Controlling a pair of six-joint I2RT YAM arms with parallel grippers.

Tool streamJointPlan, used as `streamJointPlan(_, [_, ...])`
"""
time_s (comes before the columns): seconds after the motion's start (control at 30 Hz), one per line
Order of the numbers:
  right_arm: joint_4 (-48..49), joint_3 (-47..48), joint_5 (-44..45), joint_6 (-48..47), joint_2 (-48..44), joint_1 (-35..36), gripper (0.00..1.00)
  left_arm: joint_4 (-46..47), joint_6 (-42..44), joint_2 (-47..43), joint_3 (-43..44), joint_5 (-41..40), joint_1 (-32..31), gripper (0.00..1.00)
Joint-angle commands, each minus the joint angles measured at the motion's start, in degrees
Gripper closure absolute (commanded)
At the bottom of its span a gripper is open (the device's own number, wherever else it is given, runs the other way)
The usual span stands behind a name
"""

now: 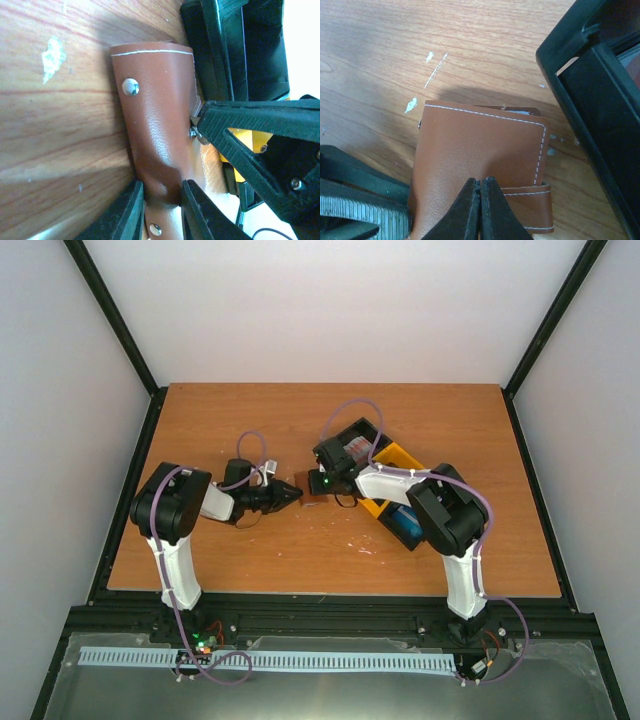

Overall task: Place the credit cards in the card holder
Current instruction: Close the card holder at the center of the board.

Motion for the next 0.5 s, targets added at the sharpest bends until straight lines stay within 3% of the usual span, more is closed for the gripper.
streamJointPlan(0.0, [-5.54,-2.66,2.31,-2.70,-0.71,3.13,0.97,-19.72,3.10,9.98,-4.41,-17.96,1.87,0.76])
streamJointPlan(0.47, [-7.62,-2.78,15.76,-4.93,2.07,8.98,0.97,-19.89,3.16,9.91,-4.20,-17.87,1.87,0.75])
